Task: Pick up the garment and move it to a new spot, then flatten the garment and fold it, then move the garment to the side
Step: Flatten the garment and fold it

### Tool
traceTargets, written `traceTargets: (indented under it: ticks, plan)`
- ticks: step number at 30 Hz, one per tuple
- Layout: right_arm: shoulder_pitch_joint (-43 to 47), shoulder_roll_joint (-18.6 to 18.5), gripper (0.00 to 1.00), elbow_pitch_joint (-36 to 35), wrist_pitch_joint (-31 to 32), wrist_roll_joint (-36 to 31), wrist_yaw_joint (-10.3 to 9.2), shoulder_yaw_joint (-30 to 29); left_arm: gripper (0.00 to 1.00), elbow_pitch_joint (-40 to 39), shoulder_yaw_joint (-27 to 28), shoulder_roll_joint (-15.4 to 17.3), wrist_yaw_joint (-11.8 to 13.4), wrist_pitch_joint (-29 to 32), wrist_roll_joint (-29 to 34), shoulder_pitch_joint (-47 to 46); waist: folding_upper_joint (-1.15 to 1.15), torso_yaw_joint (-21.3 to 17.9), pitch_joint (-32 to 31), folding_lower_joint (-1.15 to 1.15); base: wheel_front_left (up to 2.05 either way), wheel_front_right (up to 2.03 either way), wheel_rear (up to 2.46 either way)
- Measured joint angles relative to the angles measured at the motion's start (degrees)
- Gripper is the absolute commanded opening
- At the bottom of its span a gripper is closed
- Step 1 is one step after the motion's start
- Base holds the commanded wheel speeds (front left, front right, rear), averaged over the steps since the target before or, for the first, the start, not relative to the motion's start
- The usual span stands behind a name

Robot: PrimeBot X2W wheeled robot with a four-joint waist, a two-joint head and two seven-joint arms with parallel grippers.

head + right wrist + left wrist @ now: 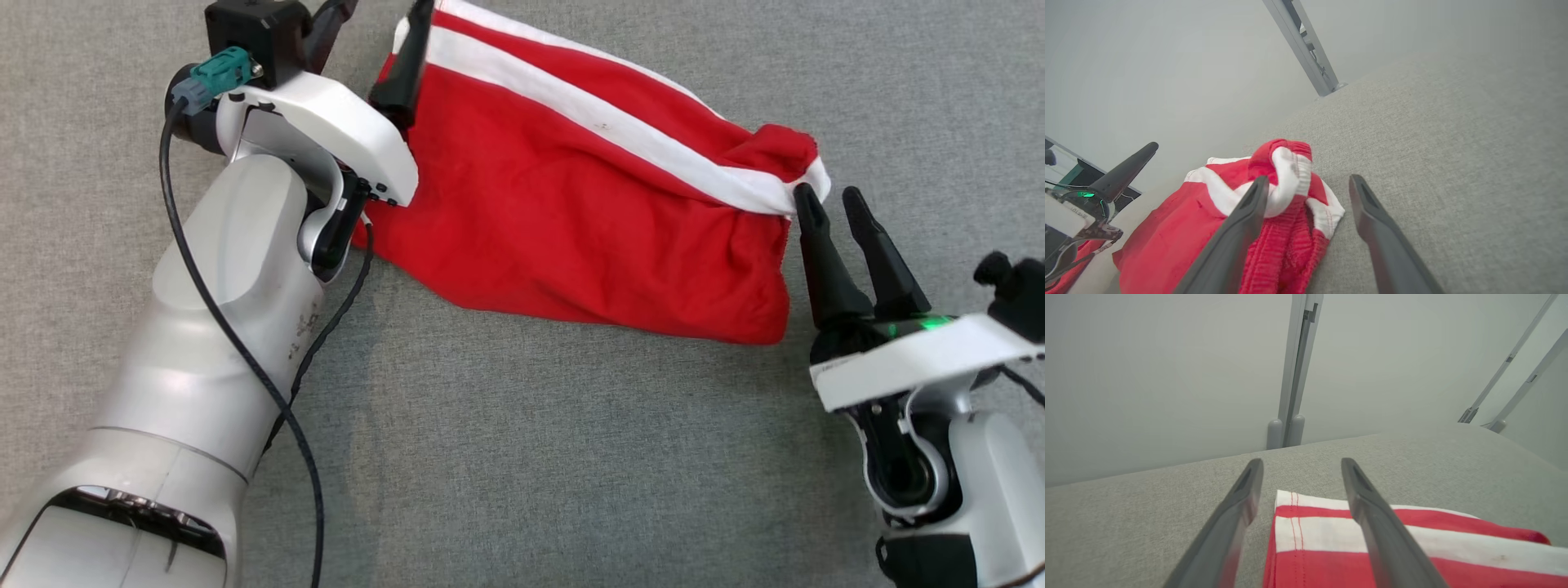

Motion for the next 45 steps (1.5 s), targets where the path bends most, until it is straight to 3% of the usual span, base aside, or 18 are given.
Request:
traceTargets:
  ticks: [4,11,23,35,45]
  plan:
    - [3.6,-0.14,1.0,-5.01,-4.9,-3.12,0.0,0.64,1.0,-2.15,0.91,0.88,-0.04,-0.51,0.13,0.85,0.0,-0.15,-0.97,0.0,0.0,0.0,0.0]
    - [8.49,-2.98,1.0,-9.09,-14.41,-12.51,0.0,0.19,1.0,-18.61,7.03,2.67,2.55,-0.64,6.61,13.51,0.0,0.37,-3.95,0.0,0.0,0.0,0.0]
    - [12.29,-2.49,1.0,-11.73,-16.94,-23.65,0.0,-5.01,1.0,-39.97,15.41,4.59,5.83,-0.65,11.37,34.13,0.0,2.65,-9.44,0.0,0.0,0.0,0.0]
    - [19.01,-1.1,1.0,-8.61,-16.95,-27.0,0.0,-6.66,1.0,-46.71,19.35,4.91,8.38,-0.65,10.91,50.22,0.0,3.48,-15.33,0.0,0.0,0.0,0.0]
    - [20.08,-0.37,1.0,-7.97,-16.95,-26.19,0.0,-7.1,1.0,-46.38,18.91,5.25,8.51,-0.41,10.37,52.18,0.0,3.7,-15.64,0.0,0.0,0.0,0.0]
